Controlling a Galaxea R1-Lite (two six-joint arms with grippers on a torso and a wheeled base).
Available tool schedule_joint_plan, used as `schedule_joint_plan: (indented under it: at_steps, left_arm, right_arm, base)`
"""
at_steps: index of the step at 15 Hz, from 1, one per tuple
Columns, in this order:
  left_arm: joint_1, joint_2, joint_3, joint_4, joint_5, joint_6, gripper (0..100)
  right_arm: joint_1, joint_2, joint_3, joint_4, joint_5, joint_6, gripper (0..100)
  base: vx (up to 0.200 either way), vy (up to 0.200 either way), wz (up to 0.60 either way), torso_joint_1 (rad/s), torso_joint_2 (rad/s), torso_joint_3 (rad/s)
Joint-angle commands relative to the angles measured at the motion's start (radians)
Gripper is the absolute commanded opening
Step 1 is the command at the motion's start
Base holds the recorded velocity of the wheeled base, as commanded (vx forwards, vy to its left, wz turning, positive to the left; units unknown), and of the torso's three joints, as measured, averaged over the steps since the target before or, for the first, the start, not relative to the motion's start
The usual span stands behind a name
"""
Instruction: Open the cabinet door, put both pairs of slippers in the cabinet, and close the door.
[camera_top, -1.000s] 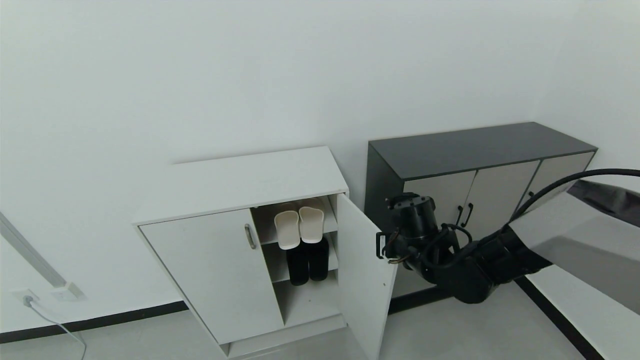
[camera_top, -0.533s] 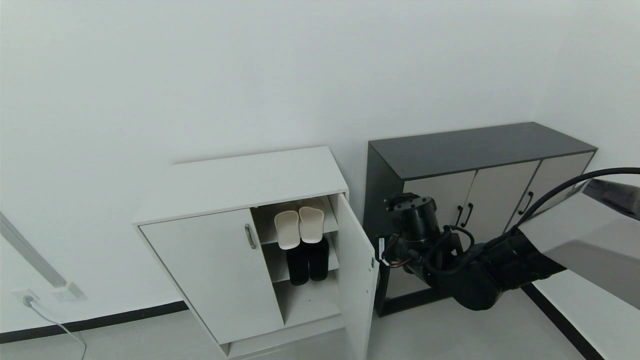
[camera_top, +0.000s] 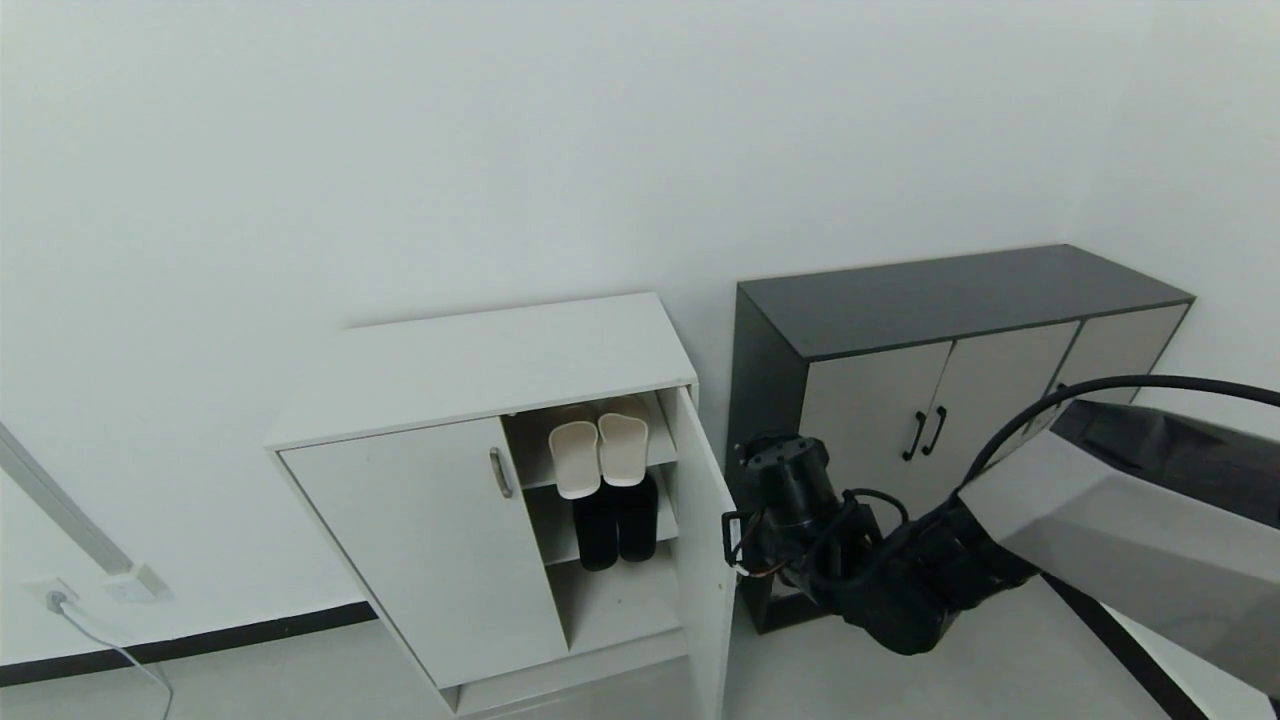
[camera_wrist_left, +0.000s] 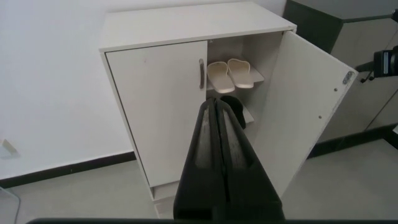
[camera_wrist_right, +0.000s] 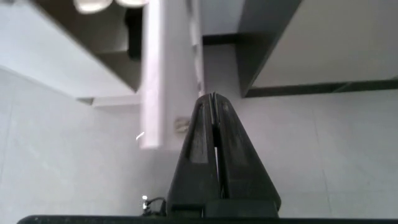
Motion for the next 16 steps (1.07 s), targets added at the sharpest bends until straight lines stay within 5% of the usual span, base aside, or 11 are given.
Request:
schedule_joint_plan:
  at_steps: [1,7,13,16]
  left_arm:
    - [0.001,0.001,0.0,0.0,0.0,0.0,0]
    - [0.001,0.001,0.0,0.0,0.0,0.0,0]
    - [0.001,0.001,0.0,0.0,0.0,-0.001,0]
    - [0.001,0.001,0.0,-0.001,0.0,-0.001,0]
  right_arm:
    - [0.044,0.012,0.002,0.0,0.017,0.022,0]
    - [0.083,-0.03,0.119,-0.209,0.122,0.019,0]
    - [0.078,-0.068,0.186,-0.262,0.154,-0.06,0]
    - [0.08,-0.067,0.186,-0.264,0.152,-0.061,0]
  base:
    - [0.0,0.0,0.0,0.0,0.0,0.0]
    - [0.0,0.0,0.0,0.0,0.0,0.0]
    - [0.0,0.0,0.0,0.0,0.0,0.0]
    - [0.0,0.0,0.6,-0.002,0.0,0.002]
